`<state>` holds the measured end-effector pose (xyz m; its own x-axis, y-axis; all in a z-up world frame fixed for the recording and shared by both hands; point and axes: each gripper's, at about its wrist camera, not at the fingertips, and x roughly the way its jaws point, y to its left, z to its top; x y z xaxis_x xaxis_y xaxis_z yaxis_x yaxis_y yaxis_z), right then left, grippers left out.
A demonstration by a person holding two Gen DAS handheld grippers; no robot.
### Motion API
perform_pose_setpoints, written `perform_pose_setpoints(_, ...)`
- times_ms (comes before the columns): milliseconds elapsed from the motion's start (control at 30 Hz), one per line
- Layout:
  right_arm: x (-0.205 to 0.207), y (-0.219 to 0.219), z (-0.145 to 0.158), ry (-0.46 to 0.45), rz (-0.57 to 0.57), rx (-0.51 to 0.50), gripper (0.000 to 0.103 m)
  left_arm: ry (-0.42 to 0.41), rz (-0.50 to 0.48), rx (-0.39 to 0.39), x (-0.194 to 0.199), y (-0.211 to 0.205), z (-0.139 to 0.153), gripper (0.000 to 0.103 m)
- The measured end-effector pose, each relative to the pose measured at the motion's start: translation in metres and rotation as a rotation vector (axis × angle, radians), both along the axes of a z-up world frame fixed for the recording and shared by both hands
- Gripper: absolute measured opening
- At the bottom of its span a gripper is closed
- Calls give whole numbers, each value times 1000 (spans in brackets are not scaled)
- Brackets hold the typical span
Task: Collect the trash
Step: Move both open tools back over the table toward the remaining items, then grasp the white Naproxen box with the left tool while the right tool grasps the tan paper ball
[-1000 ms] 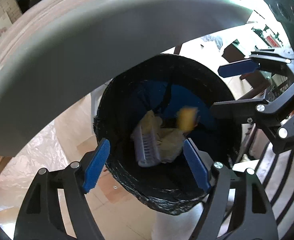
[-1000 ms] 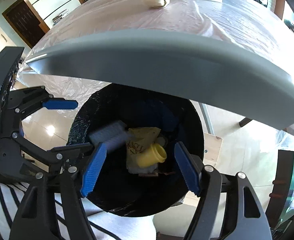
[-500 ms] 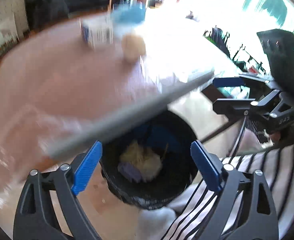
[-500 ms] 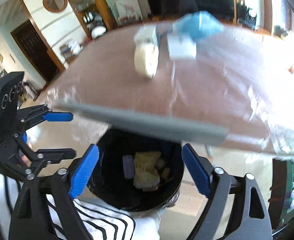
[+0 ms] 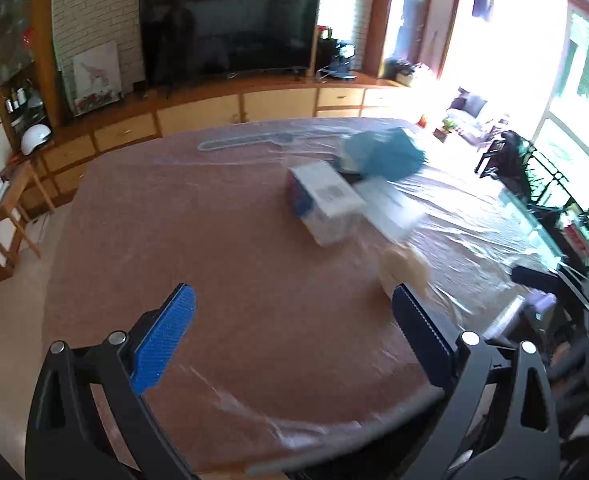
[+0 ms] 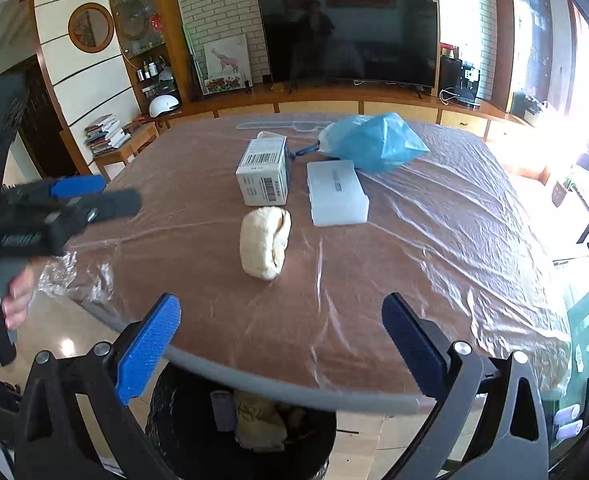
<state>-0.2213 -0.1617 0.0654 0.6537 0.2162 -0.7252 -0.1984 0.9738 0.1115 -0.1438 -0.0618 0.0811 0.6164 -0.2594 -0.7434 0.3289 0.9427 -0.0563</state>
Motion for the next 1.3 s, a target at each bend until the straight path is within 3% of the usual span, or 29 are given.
perform_pose_setpoints(133, 17, -3, -4, 40, -52, -1, 95, -11, 6, 72, 21, -14, -7, 99)
perform_pose_setpoints(333, 47, -20, -19, 95, -147, 53, 91, -25, -22, 113, 46, -23, -9, 99)
perform_pose_setpoints(633, 75, 25, -35, 156, 3, 71, 89, 2, -41, 114, 79, -30, -11, 99)
perform_pose_setpoints(867, 81, 47, -46, 199, 24, 94, 88, 54, -93, 89, 100, -39, -19, 99)
perform_pose_setpoints(1100, 81, 65, -45, 169, 29, 76, 88, 130, -147, 77, 117, -66, -34, 99)
perform_pose_setpoints(1300, 79, 71, -40, 136, 14, 82, 87, 193, -144, -6, 133, -67, -41, 99)
